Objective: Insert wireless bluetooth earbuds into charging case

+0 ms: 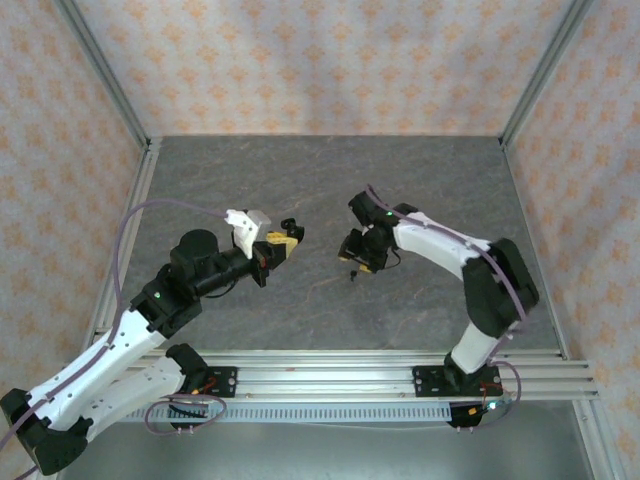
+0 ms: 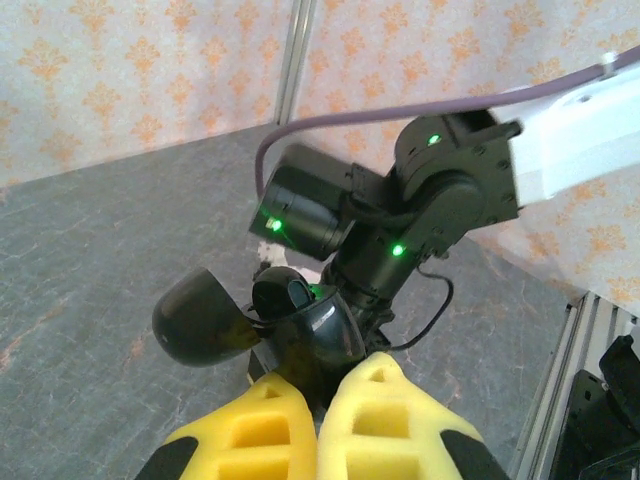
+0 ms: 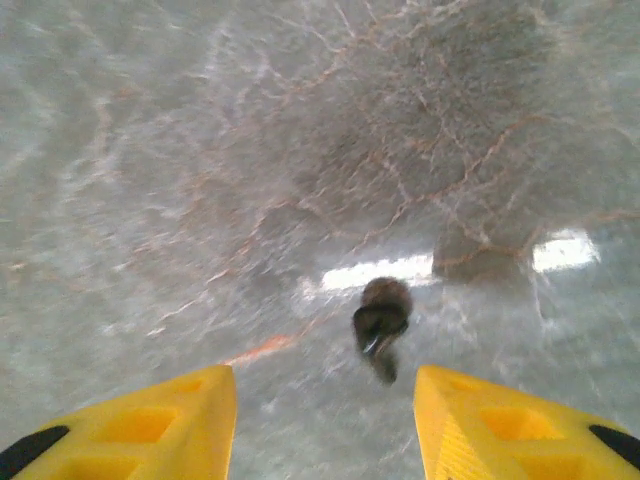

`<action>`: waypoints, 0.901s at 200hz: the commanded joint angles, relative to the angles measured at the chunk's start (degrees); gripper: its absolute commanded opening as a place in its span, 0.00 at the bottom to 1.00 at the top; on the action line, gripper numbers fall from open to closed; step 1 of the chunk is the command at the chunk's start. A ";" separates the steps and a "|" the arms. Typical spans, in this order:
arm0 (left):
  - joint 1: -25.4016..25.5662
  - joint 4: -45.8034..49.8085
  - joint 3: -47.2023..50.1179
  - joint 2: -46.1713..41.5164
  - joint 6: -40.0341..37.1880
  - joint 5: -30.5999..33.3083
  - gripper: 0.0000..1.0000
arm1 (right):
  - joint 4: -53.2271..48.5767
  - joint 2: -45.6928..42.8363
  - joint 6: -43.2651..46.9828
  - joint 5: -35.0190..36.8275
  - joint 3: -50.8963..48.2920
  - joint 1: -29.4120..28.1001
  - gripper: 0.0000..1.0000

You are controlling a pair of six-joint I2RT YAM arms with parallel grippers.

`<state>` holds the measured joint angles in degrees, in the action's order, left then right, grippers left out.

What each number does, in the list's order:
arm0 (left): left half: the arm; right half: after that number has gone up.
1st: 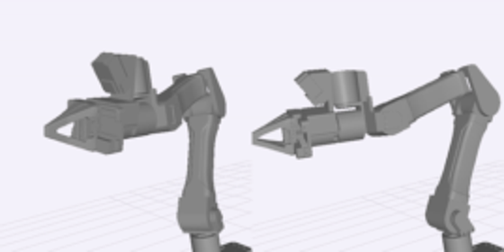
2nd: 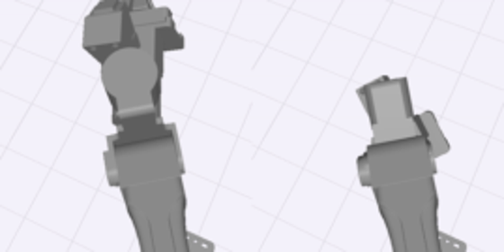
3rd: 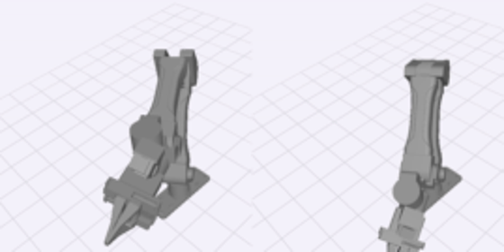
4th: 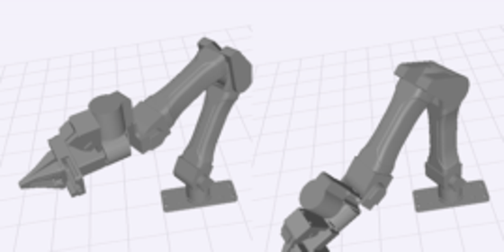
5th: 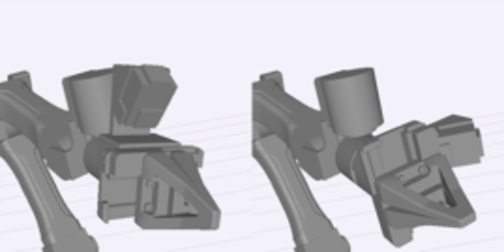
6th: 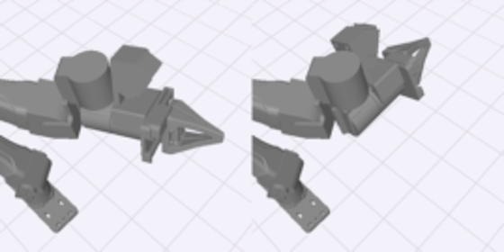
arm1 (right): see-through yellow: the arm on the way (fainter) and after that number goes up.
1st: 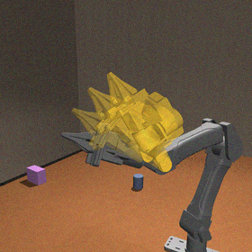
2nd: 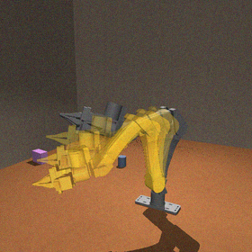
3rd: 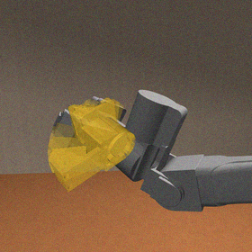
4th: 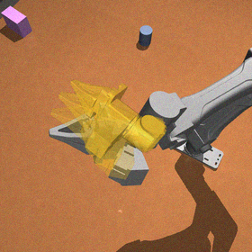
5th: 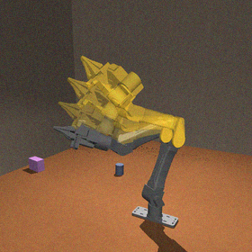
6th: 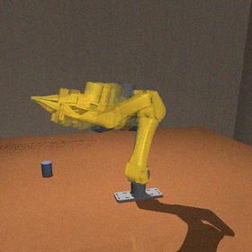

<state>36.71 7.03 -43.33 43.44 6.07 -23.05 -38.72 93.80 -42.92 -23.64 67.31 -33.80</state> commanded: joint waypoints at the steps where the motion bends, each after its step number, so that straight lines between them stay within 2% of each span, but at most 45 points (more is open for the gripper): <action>1: 0.02 -2.20 -1.45 0.85 -2.04 1.33 0.00 | -2.64 -9.58 -5.42 1.03 3.88 0.29 0.54; 55: 0.01 -6.60 -4.16 5.56 -2.74 0.75 0.00 | 5.41 -16.90 -19.83 -5.13 8.78 -0.45 0.59; 135: 0.03 -9.99 -7.84 11.53 -2.68 -0.59 0.00 | 14.54 -17.27 -29.91 -8.08 10.26 -4.34 0.62; 180: -0.03 -11.91 -8.01 12.96 -1.49 -0.69 0.00 | 15.65 -17.31 -31.21 -8.59 10.72 -4.52 0.63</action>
<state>36.71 -0.97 -49.15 56.03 4.43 -23.38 -25.69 76.75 -72.10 -31.35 76.51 -38.00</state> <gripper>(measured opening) 0.048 0.626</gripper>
